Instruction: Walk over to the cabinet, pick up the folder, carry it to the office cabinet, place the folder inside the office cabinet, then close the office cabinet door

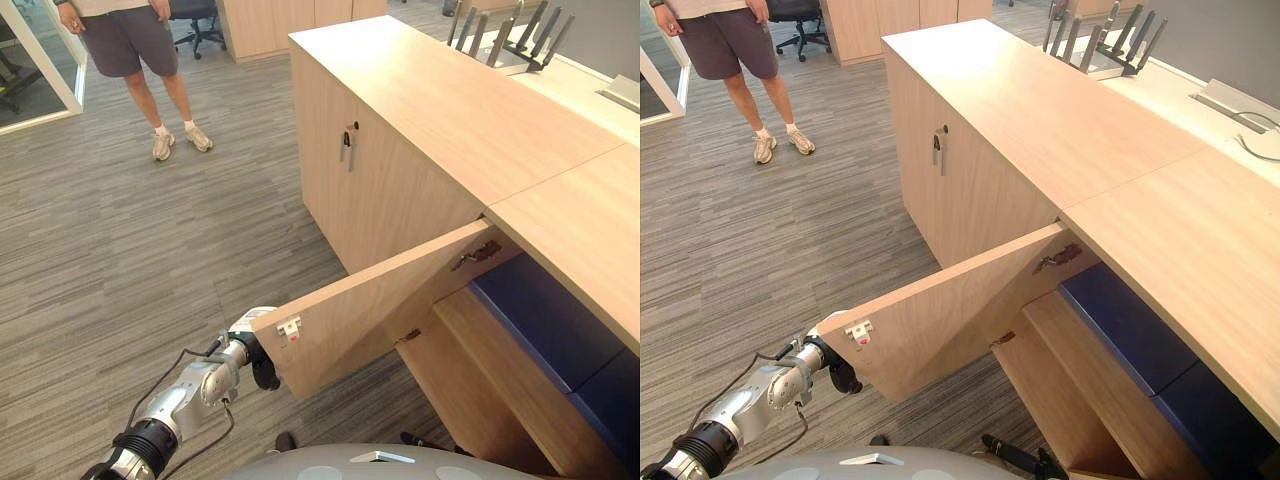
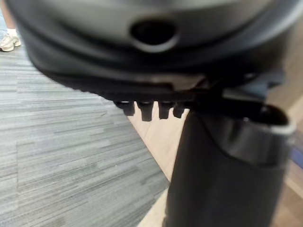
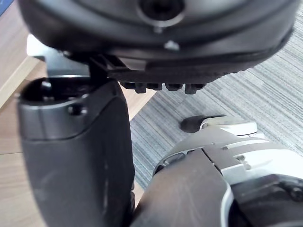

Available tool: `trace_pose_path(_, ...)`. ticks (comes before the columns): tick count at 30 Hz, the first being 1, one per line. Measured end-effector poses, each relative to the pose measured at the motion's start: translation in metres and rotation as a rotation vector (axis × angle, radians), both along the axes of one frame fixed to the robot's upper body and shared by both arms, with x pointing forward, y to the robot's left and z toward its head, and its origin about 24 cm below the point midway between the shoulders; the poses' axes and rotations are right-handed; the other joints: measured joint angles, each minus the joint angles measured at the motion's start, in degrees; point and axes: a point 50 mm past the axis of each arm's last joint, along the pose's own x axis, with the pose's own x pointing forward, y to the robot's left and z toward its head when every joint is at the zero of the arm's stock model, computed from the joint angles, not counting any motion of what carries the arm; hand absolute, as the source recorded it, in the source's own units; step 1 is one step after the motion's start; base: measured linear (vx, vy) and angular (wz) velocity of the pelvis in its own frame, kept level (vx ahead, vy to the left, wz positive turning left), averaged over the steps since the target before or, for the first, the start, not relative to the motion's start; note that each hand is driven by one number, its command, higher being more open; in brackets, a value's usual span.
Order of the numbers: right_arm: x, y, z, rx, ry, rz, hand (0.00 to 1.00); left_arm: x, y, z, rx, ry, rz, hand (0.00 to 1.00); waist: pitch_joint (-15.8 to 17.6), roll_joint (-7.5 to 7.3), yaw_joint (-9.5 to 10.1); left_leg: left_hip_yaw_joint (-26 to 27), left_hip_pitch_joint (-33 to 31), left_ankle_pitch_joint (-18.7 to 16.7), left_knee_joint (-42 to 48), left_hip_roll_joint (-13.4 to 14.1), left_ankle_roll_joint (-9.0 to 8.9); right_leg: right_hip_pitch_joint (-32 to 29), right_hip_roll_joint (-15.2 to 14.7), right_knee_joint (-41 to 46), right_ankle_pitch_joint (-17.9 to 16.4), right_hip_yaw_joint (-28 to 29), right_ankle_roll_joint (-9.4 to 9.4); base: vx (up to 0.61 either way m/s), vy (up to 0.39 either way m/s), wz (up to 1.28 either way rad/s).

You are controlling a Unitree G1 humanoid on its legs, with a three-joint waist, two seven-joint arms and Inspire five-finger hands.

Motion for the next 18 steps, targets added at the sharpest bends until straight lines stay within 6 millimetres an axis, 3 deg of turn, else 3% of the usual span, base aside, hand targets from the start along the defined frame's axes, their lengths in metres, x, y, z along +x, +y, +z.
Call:
trace_pose_path(4,0.002,0.001,0.000,0.005,-0.005,0.000,1.00,0.004,0.003,0.001,0.015,-0.003,0.005,1.00,0.07,-0.09,-0.79,0.46,0.23,-0.02,0.06,-0.22,0.02,-0.19,-0.27,0.16,0.21,0.53,-0.31,0.00,0.014,-0.05)
trace_pose_path(10,0.009,-0.007,0.004,0.003,-0.039,0.100,1.00,0.009,0.003,0.001,0.047,0.000,-0.024,1.00,1.62,-0.73,-1.00,5.09,1.12,-0.71,0.31,-0.90,0.88,-4.16,-1.67,3.57,0.79,5.99,0.11,-0.05,0.073,-0.41)
trace_pose_path(12,0.014,-0.010,0.006,-0.003,-0.063,0.127,1.00,0.009,0.002,0.001,0.043,-0.002,-0.025,1.00,2.44,-0.48,-1.32,7.03,1.14,-1.74,0.36,-1.13,1.28,-5.03,-2.10,3.35,2.89,5.15,0.04,-0.12,0.099,-0.51)
trace_pose_path(14,0.022,-0.015,0.010,-0.026,-0.092,0.179,1.00,0.010,0.000,0.002,0.037,-0.008,-0.028,1.00,4.69,0.13,-1.65,10.59,0.95,-3.98,3.74,-0.14,2.31,-4.45,-2.00,0.46,8.67,-0.85,-1.76,-0.18,0.098,-0.81)
trace_pose_path(15,0.024,-0.016,0.011,-0.030,-0.099,0.182,1.00,0.009,-0.002,0.002,0.032,-0.004,-0.030,1.00,5.44,1.34,-1.55,12.80,0.82,-4.87,4.64,0.54,3.20,-4.30,-2.09,-0.33,9.57,-3.12,-3.16,-0.16,0.049,-0.94)
trace_pose_path(16,0.025,-0.017,0.012,-0.034,-0.104,0.182,1.00,0.008,-0.002,0.002,0.025,-0.002,-0.025,1.00,5.84,1.32,-1.44,14.45,0.68,-5.38,5.40,0.86,3.74,-4.98,-2.71,1.55,8.49,-5.54,-4.54,-0.19,0.066,-1.11)
trace_pose_path(18,0.028,-0.025,0.016,-0.047,-0.139,0.163,1.00,0.000,-0.005,0.002,-0.007,0.016,-0.015,1.00,7.38,2.46,-1.29,20.01,-0.37,-7.09,8.07,3.26,4.49,-9.36,-4.78,16.50,2.42,-13.67,-9.08,-0.18,0.090,-1.23)
